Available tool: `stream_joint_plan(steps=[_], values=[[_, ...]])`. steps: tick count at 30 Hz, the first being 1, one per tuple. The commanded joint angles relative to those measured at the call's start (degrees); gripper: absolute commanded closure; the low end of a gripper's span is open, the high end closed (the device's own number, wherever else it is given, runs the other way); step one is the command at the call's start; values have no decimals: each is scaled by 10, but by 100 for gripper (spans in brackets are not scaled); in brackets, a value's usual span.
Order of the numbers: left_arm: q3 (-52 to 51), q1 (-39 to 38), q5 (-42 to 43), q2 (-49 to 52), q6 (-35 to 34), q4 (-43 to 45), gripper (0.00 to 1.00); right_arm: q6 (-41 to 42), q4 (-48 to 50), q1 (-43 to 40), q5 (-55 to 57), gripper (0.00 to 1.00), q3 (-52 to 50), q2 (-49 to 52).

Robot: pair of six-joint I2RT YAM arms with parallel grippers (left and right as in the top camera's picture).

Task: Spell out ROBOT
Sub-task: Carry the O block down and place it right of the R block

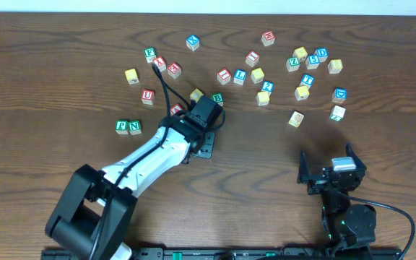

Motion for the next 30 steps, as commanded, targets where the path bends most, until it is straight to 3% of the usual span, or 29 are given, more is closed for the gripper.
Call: stream_joint_plan(steps=[1,30], values=[[-3,0,-7,4,-14,-2,92,-6,-2,-3,-2,1,0,-3],[-5,0,-5,17,-14,36,93,-6,-2,-3,-2,1,0,-3]])
